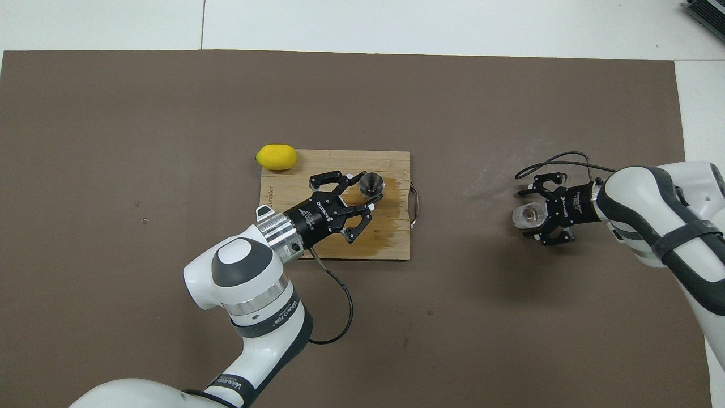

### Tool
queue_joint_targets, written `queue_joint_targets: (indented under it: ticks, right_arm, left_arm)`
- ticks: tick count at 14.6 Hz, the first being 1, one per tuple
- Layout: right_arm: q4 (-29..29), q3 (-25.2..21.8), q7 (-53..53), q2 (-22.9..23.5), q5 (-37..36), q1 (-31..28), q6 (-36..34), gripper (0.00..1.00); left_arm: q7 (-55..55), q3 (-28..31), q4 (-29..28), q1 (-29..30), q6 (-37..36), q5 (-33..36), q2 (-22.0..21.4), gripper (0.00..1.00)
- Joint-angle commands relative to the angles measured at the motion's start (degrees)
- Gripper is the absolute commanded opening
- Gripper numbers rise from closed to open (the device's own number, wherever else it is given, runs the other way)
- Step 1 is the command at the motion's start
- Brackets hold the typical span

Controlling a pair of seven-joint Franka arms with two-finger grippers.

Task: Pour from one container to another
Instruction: 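Release the metal cup on the board while the right gripper lifts the glass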

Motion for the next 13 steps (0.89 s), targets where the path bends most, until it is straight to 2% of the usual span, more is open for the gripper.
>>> queue_joint_targets:
  ticks: [1, 7, 12, 13]
  right_arm:
    - [-1.99, 0.29, 1.18, -1.9, 1.44, -0.31, 0.8, 0.98]
    - [-1.9, 0.29, 3.29, -2.07, 3.27, -0.75, 0.19, 0.97]
    - [-1.99, 0.29, 3.29, -2.25, 4.25, -0.31, 0.19, 0.9]
    - [-1.99, 0.29, 3.29, -2.25, 4.25, -0.22, 0.19, 0.89]
  left_arm:
    - [1.49, 0.88, 0.82, -1.82, 1.48, -2.58, 0.91, 0.0]
    - [3.42, 0.88, 0.47, -2.17, 1.39, -4.52, 1.44, 0.0]
    - [4.3, 0.88, -0.41, -2.26, 1.48, -4.61, 1.35, 0.0]
    - [4.39, 0.88, -0.41, -2.26, 1.48, -4.61, 1.35, 0.09]
